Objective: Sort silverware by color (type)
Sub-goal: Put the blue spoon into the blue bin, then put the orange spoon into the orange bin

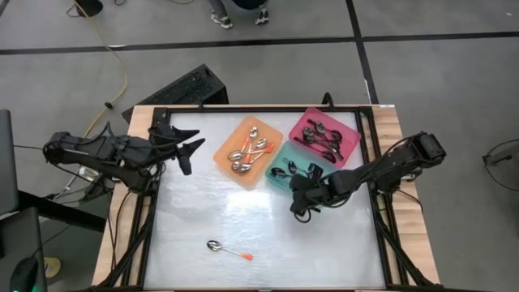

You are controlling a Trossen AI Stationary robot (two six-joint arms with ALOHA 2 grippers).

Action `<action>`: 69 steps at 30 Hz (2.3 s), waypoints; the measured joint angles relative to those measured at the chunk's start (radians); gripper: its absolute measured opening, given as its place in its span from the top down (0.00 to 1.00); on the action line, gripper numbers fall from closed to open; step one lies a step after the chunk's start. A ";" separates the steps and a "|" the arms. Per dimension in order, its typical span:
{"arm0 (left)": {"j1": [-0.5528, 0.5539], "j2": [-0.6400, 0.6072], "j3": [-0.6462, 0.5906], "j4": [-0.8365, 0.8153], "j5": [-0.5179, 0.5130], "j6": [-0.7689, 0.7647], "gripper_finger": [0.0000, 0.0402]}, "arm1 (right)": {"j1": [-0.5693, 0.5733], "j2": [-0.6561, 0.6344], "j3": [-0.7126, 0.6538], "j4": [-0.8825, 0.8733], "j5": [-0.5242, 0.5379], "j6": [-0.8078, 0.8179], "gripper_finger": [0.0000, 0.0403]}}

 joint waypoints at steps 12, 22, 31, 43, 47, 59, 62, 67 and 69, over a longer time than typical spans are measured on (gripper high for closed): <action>0.124 0.012 0.000 0.002 -0.003 -0.001 0.64 | -0.127 -0.045 -0.095 0.005 -0.079 -0.053 0.99; 0.223 0.100 0.000 0.010 0.002 -0.049 0.64 | -0.262 -0.179 -0.310 0.235 -0.210 -0.155 0.99; 0.267 0.144 0.000 0.118 0.106 -0.042 0.64 | -0.365 -0.218 -0.471 0.466 -0.321 -0.221 0.99; 0.274 0.144 0.000 0.161 0.143 -0.068 0.64 | -0.462 -0.210 -0.482 0.502 -0.423 -0.318 0.93; 0.274 0.144 0.000 0.161 0.146 -0.069 0.64 | -0.467 -0.209 -0.481 0.509 -0.424 -0.318 0.88; 0.274 0.144 0.000 0.156 0.228 -0.004 0.64 | -0.467 -0.209 -0.481 0.550 -0.424 -0.323 0.77; 0.274 0.144 0.000 0.156 0.282 0.018 0.64 | -0.466 -0.209 -0.481 0.591 -0.426 -0.323 0.74; 0.274 0.144 0.000 0.134 0.379 0.049 0.64 | -0.466 -0.210 -0.446 0.591 -0.428 -0.340 0.68; 0.274 0.144 0.000 0.094 0.431 0.056 0.64 | -0.466 -0.210 -0.425 0.575 -0.428 -0.346 0.67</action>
